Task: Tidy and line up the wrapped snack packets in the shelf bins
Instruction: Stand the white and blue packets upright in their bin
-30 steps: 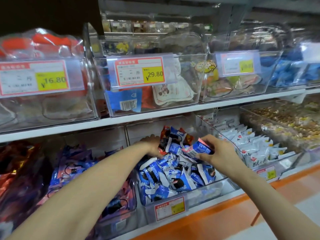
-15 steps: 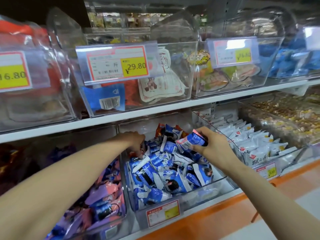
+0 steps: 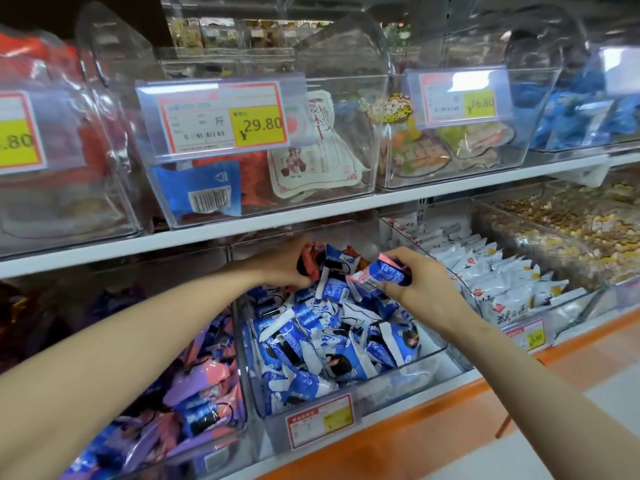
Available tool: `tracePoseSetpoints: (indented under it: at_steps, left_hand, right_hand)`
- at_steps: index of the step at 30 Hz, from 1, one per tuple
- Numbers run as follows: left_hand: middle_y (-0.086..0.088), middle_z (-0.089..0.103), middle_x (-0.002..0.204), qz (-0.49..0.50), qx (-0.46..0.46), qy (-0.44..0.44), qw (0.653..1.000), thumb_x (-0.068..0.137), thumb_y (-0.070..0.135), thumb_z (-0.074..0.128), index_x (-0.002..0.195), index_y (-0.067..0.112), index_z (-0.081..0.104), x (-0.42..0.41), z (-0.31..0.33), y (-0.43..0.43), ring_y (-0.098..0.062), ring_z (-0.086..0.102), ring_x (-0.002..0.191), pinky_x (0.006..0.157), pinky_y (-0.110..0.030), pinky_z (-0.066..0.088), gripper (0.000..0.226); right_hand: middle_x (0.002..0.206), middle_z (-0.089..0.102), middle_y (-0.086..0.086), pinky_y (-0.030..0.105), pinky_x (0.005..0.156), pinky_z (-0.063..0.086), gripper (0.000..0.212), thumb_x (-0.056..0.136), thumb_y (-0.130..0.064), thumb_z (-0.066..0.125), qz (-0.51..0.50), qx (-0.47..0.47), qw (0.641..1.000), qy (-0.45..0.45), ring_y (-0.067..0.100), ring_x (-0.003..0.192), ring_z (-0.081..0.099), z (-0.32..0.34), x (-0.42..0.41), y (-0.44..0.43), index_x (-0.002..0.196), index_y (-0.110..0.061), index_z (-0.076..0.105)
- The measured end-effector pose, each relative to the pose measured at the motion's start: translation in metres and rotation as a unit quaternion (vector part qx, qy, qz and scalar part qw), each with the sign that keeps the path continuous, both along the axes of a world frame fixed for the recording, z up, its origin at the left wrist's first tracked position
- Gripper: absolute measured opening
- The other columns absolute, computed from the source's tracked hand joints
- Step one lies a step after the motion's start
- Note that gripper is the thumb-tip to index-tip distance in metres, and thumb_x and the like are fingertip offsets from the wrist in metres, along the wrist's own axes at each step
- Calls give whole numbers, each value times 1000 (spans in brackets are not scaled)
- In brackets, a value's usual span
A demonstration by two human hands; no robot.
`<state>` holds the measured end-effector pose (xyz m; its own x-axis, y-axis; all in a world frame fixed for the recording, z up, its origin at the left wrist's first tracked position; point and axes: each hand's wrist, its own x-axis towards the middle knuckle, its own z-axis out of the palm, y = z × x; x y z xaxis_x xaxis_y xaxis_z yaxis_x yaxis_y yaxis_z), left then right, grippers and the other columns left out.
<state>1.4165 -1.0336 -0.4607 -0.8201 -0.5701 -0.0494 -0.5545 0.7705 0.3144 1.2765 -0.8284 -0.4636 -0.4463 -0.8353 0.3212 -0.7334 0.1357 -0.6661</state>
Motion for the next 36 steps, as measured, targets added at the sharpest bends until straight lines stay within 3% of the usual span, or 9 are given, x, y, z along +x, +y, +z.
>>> tracePoseSetpoints:
  at_steps: [2, 4, 6, 9, 16, 19, 23, 29, 36]
  left_hand:
    - [-1, 55, 118, -14, -3, -64, 998, 79, 25, 71, 138, 20, 31, -7, 2, 8, -16, 56, 90, 74, -31, 51, 72]
    - [-8, 51, 130, -15, -1, -159, 987, 81, 34, 69, 139, 15, 33, -12, -3, 10, -20, 54, 105, 97, -39, 46, 70]
    - [-8, 31, 149, -13, -77, -126, 989, 81, 42, 66, 145, 15, 26, -19, -4, 14, -25, 36, 132, 112, -42, 29, 80]
    - [-6, 24, 151, -45, -154, 1, 987, 82, 34, 68, 144, 18, 27, -36, -4, 21, -23, 22, 139, 111, -35, 20, 76]
    - [-7, 23, 152, -49, -159, -118, 979, 88, 34, 60, 146, 19, 27, -65, -15, 12, -28, 11, 142, 116, -41, 6, 68]
    - [-6, 38, 139, -73, -156, -101, 980, 91, 35, 55, 134, 23, 47, -55, -15, 10, -27, 24, 135, 112, -39, 18, 45]
    - [8, 58, 123, -71, -90, 72, 991, 92, 25, 57, 116, 26, 60, -34, -3, 22, -13, 51, 115, 87, -24, 38, 25]
    - [5, 62, 114, -107, 16, 159, 981, 89, 24, 61, 117, 23, 59, 19, 9, 47, -14, 59, 102, 91, -31, 47, 28]
    - [10, 67, 102, -209, 126, -160, 956, 84, 45, 60, 112, 21, 66, 57, 17, 63, -1, 61, 91, 82, -17, 47, 37]
  right_hand:
    - [88, 63, -3, 33, 71, 50, 25, 82, -12, 68, -18, -3, 1000, 20, 16, 76, 59, 5, -3, 3, 105, -20, 62]
    - [88, 63, -4, 35, 74, 51, 26, 82, -14, 69, -28, -10, 999, 41, 18, 79, 59, 10, -6, 8, 106, -20, 62]
    - [89, 62, -5, 36, 76, 50, 26, 82, -15, 69, -43, -21, 997, 52, 19, 82, 59, 14, -9, 13, 106, -20, 62]
    - [93, 65, -1, 39, 77, 51, 29, 82, -16, 69, -64, -31, 996, 51, 20, 84, 60, 17, -12, 16, 111, -18, 62]
    - [88, 58, -10, 28, 74, 48, 29, 82, -19, 69, -63, 0, 994, 86, 15, 83, 58, 13, -11, 14, 110, -22, 62]
    - [87, 57, -10, 28, 72, 47, 28, 82, -19, 69, -63, -1, 994, 89, 15, 82, 57, 11, -12, 14, 109, -22, 63]
    - [86, 59, -10, 27, 70, 46, 27, 82, -19, 69, -65, -5, 995, 74, 15, 80, 58, 11, -13, 15, 109, -22, 63]
    - [86, 58, -10, 27, 70, 45, 29, 82, -18, 69, -63, -5, 995, 72, 15, 80, 57, 10, -15, 15, 110, -21, 63]
    - [92, 67, -3, 38, 77, 53, 29, 81, -18, 70, -49, -3, 998, 45, 18, 83, 63, 7, -11, 11, 109, -22, 63]
